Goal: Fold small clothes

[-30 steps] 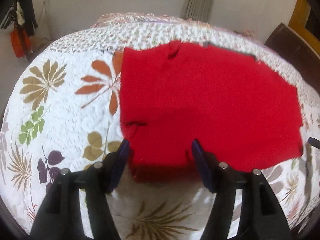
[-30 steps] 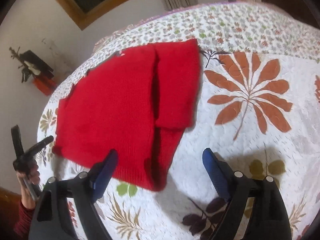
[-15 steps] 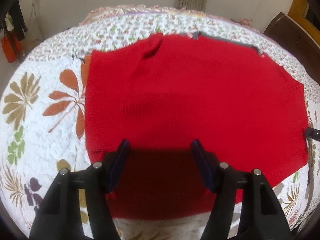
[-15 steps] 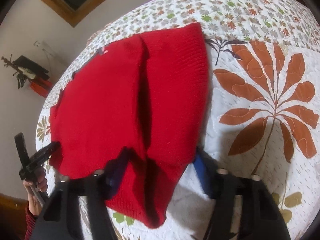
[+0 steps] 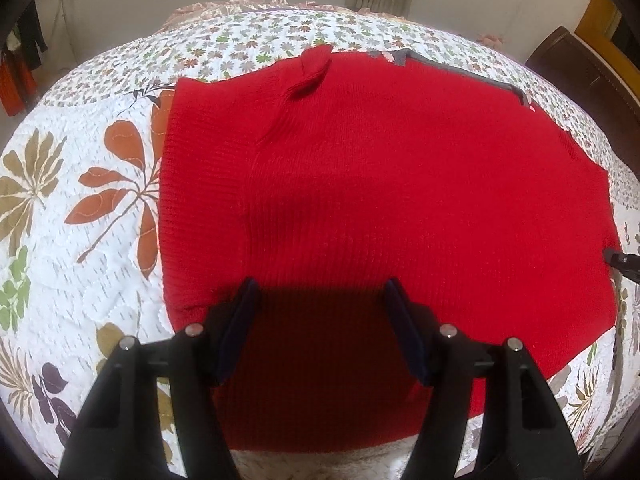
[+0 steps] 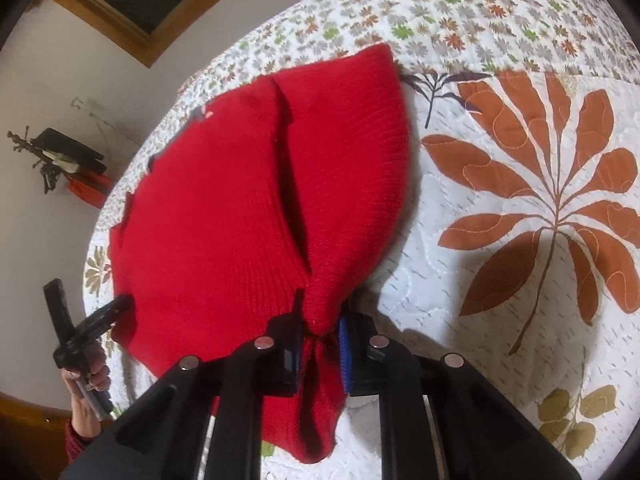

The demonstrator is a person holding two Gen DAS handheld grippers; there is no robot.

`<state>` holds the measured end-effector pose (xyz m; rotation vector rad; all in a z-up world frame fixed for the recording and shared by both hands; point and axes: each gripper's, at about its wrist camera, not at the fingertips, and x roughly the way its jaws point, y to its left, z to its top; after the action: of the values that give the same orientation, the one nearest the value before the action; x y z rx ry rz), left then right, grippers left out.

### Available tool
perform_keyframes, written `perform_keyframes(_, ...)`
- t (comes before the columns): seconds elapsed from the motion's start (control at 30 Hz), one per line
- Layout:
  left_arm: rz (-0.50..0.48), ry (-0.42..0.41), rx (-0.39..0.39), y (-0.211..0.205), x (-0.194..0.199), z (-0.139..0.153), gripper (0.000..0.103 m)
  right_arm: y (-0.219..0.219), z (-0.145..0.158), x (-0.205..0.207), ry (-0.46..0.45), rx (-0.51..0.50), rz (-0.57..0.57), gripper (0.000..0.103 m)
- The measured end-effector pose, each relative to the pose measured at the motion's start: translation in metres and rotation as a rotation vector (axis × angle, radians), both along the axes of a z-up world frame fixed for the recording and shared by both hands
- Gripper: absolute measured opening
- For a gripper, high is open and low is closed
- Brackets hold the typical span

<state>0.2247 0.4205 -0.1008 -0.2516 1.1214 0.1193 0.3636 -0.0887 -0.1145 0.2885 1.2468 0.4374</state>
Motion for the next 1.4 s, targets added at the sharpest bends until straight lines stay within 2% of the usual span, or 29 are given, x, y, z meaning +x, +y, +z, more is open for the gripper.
perform_keyframes(0.13,-0.011,-0.003,0.014,0.0,0.0,-0.001,0.066,0.006,-0.002,-0.002,-0.02,-0.051,0.013,0.014)
perform_keyframes(0.3,-0.015,-0.005,0.023,-0.002,0.0,-0.003,0.067,0.013,0.001,0.0,-0.001,-0.088,-0.001,0.014)
perform_keyframes(0.4,-0.021,0.005,0.025,-0.006,0.005,-0.002,0.066,0.029,0.023,0.001,0.0,-0.125,0.002,0.014)
perform_keyframes(0.5,-0.027,0.016,-0.001,0.0,0.001,0.008,0.066,0.055,0.058,0.0,-0.05,-0.103,0.053,0.014)
perform_keyframes(0.6,-0.018,-0.032,-0.039,0.009,-0.011,0.03,0.066,0.109,0.095,0.0,-0.102,-0.119,0.144,0.014)
perform_keyframes(0.7,-0.014,-0.092,-0.044,0.019,-0.026,0.051,0.066,0.16,0.107,-0.008,-0.122,-0.138,0.232,0.014)
perform_keyframes(0.83,-0.009,-0.108,-0.038,0.036,-0.039,0.061,0.066,0.23,0.1,-0.019,-0.121,-0.158,0.337,0.011)
perform_keyframes(1.0,0.016,-0.087,-0.053,0.057,-0.05,0.05,0.066,0.28,0.059,-0.025,-0.055,-0.2,0.392,0.011)
perform_keyframes(1.07,0.022,-0.08,-0.057,0.062,-0.058,0.047,0.066,0.286,0.043,-0.025,-0.042,-0.222,0.406,0.016)
perform_keyframes(1.13,0.022,-0.075,-0.066,0.062,-0.06,0.043,0.066,0.28,0.041,-0.026,-0.025,-0.15,0.428,0.033)
perform_keyframes(1.27,0.003,-0.09,-0.092,0.053,-0.058,0.044,0.066,0.256,0.066,-0.031,-0.09,-0.082,0.428,0.035)
perform_keyframes(1.33,-0.016,-0.104,-0.128,0.042,-0.052,0.048,0.066,0.233,0.077,-0.031,-0.106,-0.06,0.395,0.035)
perform_keyframes(1.4,-0.048,-0.116,-0.183,0.028,-0.046,0.052,0.066,0.21,0.081,-0.028,-0.119,-0.081,0.353,0.035)
